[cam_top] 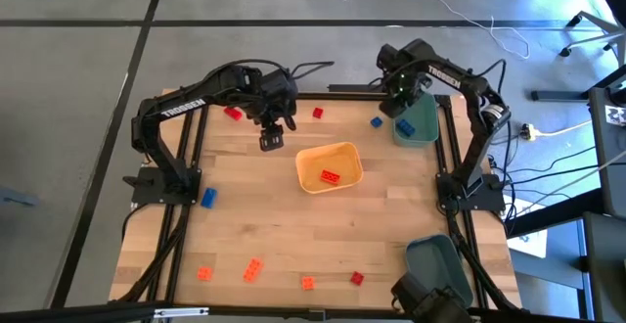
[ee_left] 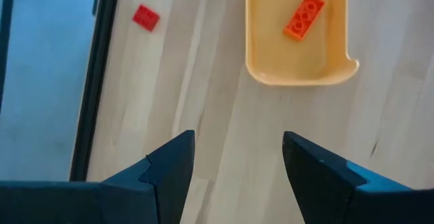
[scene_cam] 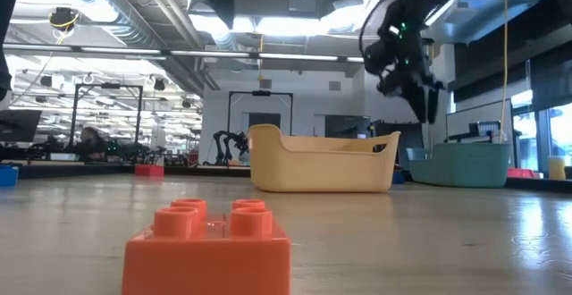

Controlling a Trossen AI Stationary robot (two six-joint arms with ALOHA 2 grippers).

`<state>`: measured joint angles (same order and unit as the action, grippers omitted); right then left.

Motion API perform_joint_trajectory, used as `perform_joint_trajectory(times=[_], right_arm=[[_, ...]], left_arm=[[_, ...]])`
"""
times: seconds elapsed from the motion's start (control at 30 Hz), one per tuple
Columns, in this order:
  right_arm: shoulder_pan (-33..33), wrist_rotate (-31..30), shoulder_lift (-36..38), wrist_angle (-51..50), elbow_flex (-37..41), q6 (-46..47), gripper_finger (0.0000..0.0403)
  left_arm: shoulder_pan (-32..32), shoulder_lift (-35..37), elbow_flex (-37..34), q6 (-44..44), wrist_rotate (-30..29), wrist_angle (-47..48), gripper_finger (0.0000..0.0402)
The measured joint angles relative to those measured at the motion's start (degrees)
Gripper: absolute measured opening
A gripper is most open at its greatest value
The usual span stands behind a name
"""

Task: Sort & place blocks by color
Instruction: Put the orange game piece into the yellow bin

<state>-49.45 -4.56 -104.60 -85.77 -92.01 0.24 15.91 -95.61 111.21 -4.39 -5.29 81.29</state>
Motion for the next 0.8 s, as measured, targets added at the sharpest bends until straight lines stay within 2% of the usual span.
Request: perform_joint_trajectory(times=[0.17,0.3,0.43,0.6,0.8], right_arm=[[2.1,7.4,1.7,-4.1,-5.6,-4.8,0.0199],[3.8,14.5,5.5,-4.2,-8.1,-7.0,0.0199],[5.4,15.7,10.3,-2.9,-8.7,-8.3,0.0199],[6.6,15.8,16.8,-0.6,-8.7,-8.3,0.0199],[7.1,16.3,23.8,3.0,-8.7,-9.8,0.0199]], left_arm=[[1.3,0.0,0.0,4.5,0.0,2.3,0.0216],[0.1,0.3,-0.3,7.5,-0.1,9.1,0.0216],[-2.6,4.0,-3.7,14.2,0.3,8.8,0.0216],[-5.8,11.8,-13.6,34.7,-0.5,8.4,0.0216],[-17.9,19.9,-26.3,61.2,-1.9,3.6,0.0216]])
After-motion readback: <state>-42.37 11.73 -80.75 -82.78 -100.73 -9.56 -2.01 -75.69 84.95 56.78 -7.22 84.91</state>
